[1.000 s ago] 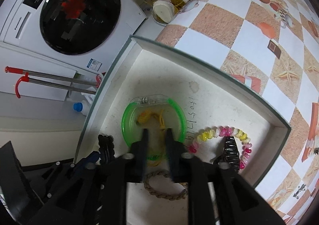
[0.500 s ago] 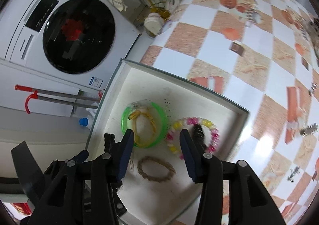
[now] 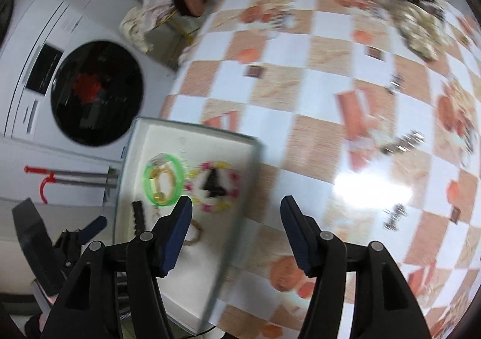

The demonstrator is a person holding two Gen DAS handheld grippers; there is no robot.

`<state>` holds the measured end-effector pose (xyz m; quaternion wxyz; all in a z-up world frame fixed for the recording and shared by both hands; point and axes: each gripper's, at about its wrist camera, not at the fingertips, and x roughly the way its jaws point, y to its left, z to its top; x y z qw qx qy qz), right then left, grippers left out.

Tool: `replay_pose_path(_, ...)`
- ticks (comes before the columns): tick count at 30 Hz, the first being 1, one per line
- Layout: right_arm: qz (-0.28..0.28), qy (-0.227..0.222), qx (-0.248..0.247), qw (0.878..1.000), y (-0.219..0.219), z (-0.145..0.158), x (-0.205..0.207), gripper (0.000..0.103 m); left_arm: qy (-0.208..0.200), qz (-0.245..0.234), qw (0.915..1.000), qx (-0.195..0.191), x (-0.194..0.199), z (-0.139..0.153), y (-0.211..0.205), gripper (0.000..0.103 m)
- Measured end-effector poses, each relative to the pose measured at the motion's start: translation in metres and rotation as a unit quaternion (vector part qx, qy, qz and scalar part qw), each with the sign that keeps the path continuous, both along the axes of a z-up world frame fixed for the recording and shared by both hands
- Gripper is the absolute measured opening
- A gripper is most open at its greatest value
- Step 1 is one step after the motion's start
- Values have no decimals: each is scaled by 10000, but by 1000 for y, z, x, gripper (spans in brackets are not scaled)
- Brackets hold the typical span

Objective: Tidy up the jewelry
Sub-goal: 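Move the right tool to the small silver charm while the left tool reaches the silver barrette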

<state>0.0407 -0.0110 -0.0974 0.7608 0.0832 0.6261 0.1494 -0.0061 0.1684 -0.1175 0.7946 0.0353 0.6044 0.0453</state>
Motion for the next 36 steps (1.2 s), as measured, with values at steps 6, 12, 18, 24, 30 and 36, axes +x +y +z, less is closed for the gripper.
replay_pose_path(6, -835, 41, -259, 9962, -67, -5, -17, 65, -127, -373, 9992, -94, 21, 14, -34, 103)
replay_pose_path(12, -1606, 233, -557, 9852, -124, -25, -34, 65, -123, -706, 9973, -166, 35, 17, -67, 103)
replay_pose_path(18, -1877, 257, -754, 9790, -146, -42, -37, 65, -111, -913, 9956, -153, 47, 17, -92, 103)
replay_pose_path(24, -1841, 116, -871, 9790, -142, -58, -30, 65, -122, -1019, 9946, -168, 61, 17, -108, 103)
replay_pose_path(30, -1665, -127, -1121, 9796, -129, -65, -22, 55, -90, -1068, 9941, -186, 76, 14, -123, 103)
replay_pose_path(36, -1351, -324, -1572, 9777, -120, -66, -17, 36, -43, -1237, 9921, -191, 87, 8, -143, 103)
